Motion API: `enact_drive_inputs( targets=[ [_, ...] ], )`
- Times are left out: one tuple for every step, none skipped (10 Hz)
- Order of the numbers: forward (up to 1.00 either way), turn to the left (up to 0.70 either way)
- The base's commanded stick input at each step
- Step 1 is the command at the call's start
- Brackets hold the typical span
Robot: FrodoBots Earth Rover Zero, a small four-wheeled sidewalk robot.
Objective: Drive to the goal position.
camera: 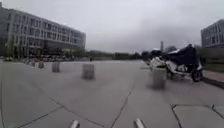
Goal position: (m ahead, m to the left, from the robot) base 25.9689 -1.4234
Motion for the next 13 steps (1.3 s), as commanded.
enact_drive_inputs(
  targets=[
    [1.0,0.0],
    [1.0,0.0],
    [1.0,0.0],
    [1.0,0.0],
    [1.0,0.0],
    [1.0,0.0],
    [1.0,-0.1],
    [1.0,-0.27],
    [1.0,-0.4],
    [1.0,-0.4],
    [1.0,-0.4],
    [1.0,-0.4],
    [1.0,-0.4]
  ],
)
